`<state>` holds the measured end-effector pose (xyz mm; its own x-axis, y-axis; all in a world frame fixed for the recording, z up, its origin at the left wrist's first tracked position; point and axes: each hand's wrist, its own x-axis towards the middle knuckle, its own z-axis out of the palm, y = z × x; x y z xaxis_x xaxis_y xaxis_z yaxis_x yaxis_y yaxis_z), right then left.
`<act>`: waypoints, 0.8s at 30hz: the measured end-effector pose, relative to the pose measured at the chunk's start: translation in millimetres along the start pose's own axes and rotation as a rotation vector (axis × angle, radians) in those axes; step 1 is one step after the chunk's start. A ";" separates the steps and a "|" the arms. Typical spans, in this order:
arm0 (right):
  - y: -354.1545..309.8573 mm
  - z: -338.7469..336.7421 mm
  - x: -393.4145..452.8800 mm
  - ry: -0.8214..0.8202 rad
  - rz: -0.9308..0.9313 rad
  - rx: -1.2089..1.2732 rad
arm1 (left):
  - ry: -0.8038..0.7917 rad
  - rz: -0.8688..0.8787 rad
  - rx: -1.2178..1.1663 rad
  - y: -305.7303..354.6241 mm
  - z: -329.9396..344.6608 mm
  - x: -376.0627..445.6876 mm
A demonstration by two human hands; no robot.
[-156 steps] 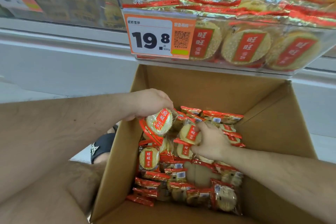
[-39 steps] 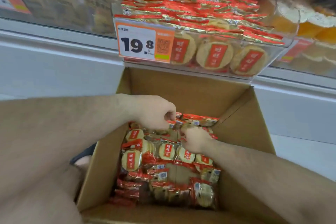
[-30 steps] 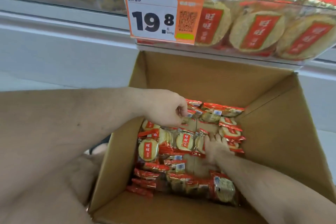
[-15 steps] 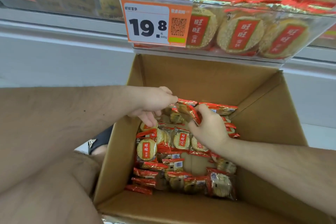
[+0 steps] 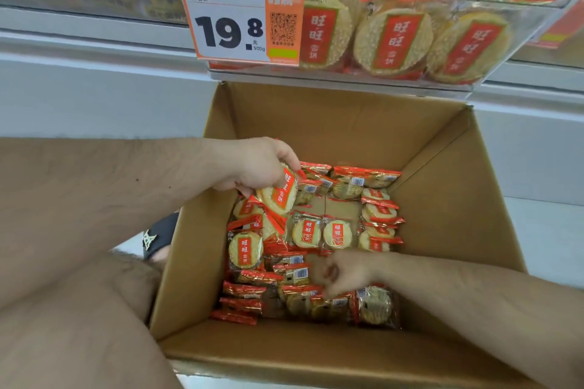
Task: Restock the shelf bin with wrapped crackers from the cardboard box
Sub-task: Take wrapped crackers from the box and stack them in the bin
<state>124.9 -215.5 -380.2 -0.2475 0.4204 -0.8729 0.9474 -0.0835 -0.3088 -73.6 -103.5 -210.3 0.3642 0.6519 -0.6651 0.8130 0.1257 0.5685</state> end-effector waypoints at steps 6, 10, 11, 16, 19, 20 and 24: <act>19.3 29.9 18.3 -0.017 0.078 -0.262 | -0.034 0.005 0.006 0.5 1.3 -0.1; 12.5 -7.3 -6.1 0.085 0.038 -0.339 | -0.047 0.017 0.021 0.1 -2.4 -5.9; 9.8 -20.9 -16.8 0.128 0.017 -0.338 | -0.047 0.024 0.008 0.8 -3.9 -8.3; -8.6 -81.0 -103.0 0.631 -0.118 -0.238 | 0.026 0.070 -0.110 7.6 -14.7 -19.1; -23.4 -92.6 -157.0 1.094 -0.337 -0.133 | 0.077 0.067 -0.185 10.8 -17.7 -23.5; -28.5 -91.1 -170.4 1.204 -0.438 -0.088 | 0.080 0.059 -0.224 11.4 -18.5 -25.3; -48.2 -82.9 -189.4 1.466 -0.671 -0.136 | 0.009 0.088 -0.493 18.4 -18.1 -29.5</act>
<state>142.9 -216.2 -168.7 -0.2819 0.8091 0.5156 0.7840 0.5040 -0.3624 -77.7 -106.9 -171.4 0.4160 0.6825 -0.6010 0.4668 0.4069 0.7852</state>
